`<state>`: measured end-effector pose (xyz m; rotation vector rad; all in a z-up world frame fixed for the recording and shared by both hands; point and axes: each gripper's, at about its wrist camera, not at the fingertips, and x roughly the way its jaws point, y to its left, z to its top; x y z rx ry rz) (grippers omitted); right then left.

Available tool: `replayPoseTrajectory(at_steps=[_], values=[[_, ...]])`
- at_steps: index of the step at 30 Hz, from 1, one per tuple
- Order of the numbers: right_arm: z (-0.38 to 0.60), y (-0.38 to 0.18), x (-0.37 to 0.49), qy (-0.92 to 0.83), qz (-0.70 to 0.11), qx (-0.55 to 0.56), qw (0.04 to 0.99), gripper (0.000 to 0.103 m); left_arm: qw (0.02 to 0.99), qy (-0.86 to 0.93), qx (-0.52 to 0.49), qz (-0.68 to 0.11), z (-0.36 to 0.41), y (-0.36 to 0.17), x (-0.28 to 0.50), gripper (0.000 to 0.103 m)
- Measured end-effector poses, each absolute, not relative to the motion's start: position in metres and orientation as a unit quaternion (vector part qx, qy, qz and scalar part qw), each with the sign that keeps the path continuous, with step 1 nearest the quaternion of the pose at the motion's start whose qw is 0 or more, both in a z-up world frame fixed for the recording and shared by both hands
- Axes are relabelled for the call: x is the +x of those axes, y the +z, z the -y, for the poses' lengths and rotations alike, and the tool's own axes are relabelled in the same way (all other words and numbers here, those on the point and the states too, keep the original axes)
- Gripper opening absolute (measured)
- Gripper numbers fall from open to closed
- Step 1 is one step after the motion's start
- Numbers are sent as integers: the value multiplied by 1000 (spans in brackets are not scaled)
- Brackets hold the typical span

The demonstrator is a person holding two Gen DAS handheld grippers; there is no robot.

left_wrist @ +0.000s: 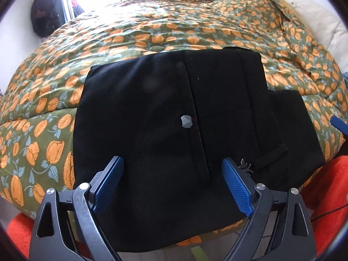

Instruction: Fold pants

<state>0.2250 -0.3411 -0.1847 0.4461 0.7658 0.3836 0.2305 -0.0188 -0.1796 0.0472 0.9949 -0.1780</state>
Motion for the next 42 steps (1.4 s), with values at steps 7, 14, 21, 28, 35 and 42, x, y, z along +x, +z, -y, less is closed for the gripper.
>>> replayPoseTrajectory(at_steps=[7,14,21,28,35,42], values=[[273,-212,284,322,-490,299,753,87,875,-95,16,-475,13,-179,230,91],[244,-256,319,334,-565,287,698,74,877,-100,10,-469,10,-180,228,91],[209,-264,333,358,-587,256,679,62,880,-99,7,-465,10,-180,226,93],[213,-232,325,356,-541,253,719,20,885,-108,-74,-446,-35,-120,224,86],[246,-167,306,388,-480,275,737,19,904,-87,-102,-406,-63,-82,217,86],[319,-170,282,346,-482,291,750,19,897,-103,-89,-420,-45,-91,212,86]])
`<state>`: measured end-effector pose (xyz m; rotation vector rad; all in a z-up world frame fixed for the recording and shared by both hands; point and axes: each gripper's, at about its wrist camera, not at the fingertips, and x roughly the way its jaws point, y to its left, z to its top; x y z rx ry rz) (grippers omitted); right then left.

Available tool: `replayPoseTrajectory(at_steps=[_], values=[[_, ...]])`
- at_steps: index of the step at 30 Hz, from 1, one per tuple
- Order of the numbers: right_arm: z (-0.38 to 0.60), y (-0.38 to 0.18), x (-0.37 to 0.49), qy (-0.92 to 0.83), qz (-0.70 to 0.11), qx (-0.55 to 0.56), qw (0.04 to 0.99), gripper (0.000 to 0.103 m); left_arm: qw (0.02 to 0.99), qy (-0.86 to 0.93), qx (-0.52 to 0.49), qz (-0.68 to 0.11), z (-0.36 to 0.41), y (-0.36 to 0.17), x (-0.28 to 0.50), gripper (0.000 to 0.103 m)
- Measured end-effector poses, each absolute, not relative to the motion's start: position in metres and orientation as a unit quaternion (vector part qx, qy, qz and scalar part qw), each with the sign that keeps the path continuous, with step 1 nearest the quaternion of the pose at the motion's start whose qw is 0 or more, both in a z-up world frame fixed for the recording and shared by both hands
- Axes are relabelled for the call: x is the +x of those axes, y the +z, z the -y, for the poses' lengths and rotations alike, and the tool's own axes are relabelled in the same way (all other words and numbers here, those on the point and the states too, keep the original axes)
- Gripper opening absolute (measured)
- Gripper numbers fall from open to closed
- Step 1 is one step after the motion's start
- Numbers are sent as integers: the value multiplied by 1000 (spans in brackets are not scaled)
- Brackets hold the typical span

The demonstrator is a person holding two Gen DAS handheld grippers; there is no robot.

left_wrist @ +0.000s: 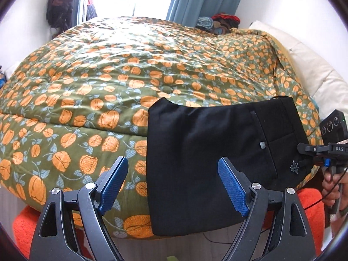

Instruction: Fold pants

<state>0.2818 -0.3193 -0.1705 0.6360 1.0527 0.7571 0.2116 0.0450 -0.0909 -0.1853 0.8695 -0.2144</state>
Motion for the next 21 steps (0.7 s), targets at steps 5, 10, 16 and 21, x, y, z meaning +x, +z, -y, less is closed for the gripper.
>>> replayPoseTrajectory(at_steps=[5,10,16,21], values=[[366,-221,282,277,-523,303,747,19,892,-122,-54,-432,-15,-98,209,86],[383,-267,280,245,-528,315,750,19,875,-98,32,-473,23,-125,216,86],[375,-233,279,209,-516,219,802,38,848,-66,70,-521,37,-161,217,86],[365,-166,281,189,-450,110,866,41,849,-64,84,-518,43,-160,214,86]])
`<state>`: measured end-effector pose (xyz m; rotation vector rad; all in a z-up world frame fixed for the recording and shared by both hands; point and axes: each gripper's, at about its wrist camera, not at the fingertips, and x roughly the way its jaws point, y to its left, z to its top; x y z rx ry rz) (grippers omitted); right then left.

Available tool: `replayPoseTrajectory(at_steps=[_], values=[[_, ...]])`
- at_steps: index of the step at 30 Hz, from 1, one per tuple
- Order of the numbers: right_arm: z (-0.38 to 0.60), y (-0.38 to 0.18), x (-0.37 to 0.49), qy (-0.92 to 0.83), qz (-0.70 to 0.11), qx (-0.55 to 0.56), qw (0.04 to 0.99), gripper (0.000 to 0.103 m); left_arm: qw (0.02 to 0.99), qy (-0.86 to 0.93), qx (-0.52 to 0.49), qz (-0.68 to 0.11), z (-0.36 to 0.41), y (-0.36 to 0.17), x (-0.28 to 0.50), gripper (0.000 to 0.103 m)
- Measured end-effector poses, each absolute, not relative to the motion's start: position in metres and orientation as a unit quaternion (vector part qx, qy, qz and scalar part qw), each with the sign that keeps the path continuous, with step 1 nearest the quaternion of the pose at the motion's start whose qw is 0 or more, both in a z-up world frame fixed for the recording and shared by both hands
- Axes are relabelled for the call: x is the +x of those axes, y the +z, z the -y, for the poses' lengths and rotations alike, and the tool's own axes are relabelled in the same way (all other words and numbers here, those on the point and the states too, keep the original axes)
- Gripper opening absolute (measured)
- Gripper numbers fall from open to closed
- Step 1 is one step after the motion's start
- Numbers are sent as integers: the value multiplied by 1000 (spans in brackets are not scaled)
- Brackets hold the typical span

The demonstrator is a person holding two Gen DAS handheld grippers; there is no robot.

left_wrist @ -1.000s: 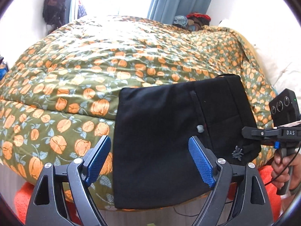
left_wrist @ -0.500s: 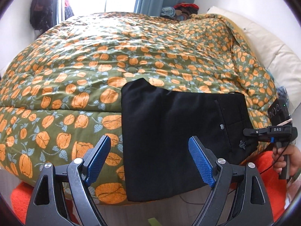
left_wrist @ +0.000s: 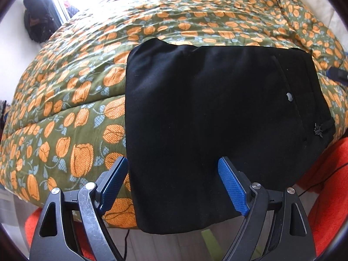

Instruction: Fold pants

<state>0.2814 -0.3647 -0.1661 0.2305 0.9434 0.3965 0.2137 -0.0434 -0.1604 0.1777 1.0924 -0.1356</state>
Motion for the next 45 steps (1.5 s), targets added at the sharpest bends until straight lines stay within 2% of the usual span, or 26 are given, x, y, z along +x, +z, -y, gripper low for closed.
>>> replayPoseTrajectory(at_steps=[3,6,13,15,21,30,36,45], values=[[346,-138,286,191,-407,67,891,47,848,-65,87,-519,45,-160,214,86],[326,-136,295,194,-397,55,895,49,848,-65,89,-519,46,-161,215,86],[299,-223,305,154,-472,10,868,49,845,-70,75,-524,43,-170,218,90],[304,-229,300,151,-455,25,877,50,846,-70,76,-523,44,-172,218,91],[300,-210,284,136,-446,-4,884,50,846,-66,75,-523,45,-176,220,92],[276,-179,201,188,-398,-39,897,49,847,-65,74,-522,44,-176,220,92],[260,-223,194,190,-462,-73,863,50,846,-63,74,-524,44,-182,220,94],[254,-238,196,202,-469,-84,856,60,846,-65,60,-526,40,-186,222,97]])
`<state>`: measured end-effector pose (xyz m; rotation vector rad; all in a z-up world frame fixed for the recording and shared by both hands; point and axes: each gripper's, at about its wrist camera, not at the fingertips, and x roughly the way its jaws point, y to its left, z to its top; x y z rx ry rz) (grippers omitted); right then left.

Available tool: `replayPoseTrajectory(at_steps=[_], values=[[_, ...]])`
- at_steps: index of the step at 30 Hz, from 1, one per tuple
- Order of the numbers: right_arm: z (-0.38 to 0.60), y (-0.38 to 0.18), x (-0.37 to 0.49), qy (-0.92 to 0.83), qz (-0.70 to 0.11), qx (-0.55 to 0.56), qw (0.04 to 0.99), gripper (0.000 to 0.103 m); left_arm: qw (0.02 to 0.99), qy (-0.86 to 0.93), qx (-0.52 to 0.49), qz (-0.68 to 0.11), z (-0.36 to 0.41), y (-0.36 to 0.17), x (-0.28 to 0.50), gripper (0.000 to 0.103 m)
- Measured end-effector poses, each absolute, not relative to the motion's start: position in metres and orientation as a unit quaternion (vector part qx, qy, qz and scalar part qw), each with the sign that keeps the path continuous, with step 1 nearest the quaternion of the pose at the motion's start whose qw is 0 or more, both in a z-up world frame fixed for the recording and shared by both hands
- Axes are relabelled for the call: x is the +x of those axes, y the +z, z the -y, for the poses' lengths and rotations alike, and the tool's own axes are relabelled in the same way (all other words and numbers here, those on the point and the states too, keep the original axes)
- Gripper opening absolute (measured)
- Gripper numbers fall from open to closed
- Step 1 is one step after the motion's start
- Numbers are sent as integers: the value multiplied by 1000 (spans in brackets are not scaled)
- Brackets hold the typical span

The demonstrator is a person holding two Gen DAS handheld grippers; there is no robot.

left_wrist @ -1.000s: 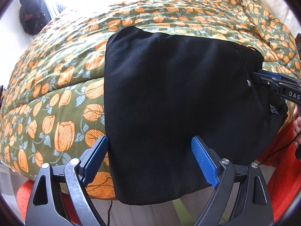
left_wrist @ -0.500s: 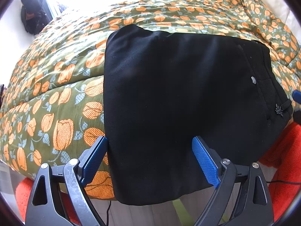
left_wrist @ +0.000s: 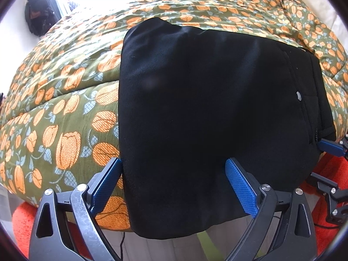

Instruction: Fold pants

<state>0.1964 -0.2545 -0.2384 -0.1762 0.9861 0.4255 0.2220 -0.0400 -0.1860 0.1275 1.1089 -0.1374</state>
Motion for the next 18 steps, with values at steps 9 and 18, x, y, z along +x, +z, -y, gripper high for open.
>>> replayPoseTrajectory(at_steps=[9,18], values=[[255,-240,198,209,-468,-74,855,63,845,-64,58,-528,39,-187,224,97],[259,-239,198,215,-466,-58,856,63,835,-66,35,-545,33,-191,228,99]])
